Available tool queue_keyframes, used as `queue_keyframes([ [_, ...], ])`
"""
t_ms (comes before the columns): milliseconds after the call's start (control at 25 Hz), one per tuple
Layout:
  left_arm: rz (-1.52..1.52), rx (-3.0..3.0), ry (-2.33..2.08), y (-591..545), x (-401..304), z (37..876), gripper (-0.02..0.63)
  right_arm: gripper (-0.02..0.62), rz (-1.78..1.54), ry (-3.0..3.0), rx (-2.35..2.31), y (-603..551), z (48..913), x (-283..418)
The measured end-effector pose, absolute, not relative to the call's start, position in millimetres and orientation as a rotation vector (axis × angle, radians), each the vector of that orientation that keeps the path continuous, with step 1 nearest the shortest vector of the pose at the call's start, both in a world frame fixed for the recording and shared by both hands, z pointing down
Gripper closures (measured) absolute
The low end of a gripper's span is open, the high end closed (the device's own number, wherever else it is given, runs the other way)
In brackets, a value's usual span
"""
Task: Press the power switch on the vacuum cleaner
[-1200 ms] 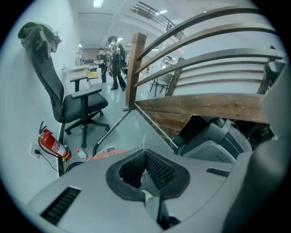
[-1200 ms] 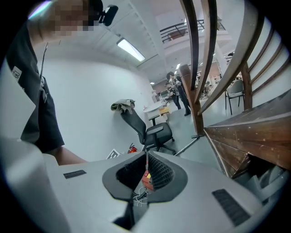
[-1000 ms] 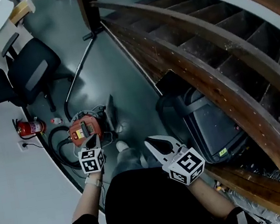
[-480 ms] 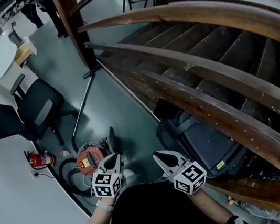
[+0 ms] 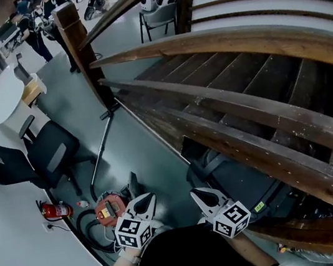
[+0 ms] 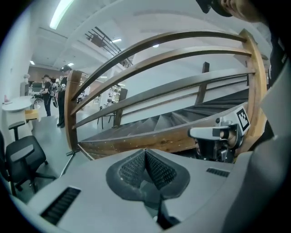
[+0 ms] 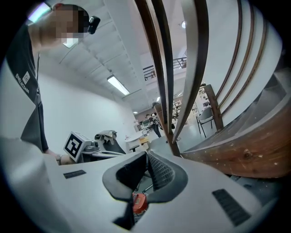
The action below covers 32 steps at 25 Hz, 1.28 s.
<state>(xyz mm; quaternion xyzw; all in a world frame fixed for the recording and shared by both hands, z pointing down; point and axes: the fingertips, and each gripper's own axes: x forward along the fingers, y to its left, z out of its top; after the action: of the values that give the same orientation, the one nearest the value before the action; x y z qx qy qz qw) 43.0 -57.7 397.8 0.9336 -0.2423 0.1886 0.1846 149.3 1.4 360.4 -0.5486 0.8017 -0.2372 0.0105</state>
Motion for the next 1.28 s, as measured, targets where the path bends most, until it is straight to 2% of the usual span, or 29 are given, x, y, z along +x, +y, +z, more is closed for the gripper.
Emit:
queue_keyframes([
  [480, 0.39, 2.692, -0.657, -36.3, 90.8, 355.2, 0.592, 0.561, -0.628, 2.455, -1.728, 24.2, 341.5, 187.5],
  [1280, 0.401, 2.657, -0.566, -22.0, 100.0, 362.9, 0.592, 0.561, -0.604, 2.47, -1.753, 31.4, 339.2, 188.4],
])
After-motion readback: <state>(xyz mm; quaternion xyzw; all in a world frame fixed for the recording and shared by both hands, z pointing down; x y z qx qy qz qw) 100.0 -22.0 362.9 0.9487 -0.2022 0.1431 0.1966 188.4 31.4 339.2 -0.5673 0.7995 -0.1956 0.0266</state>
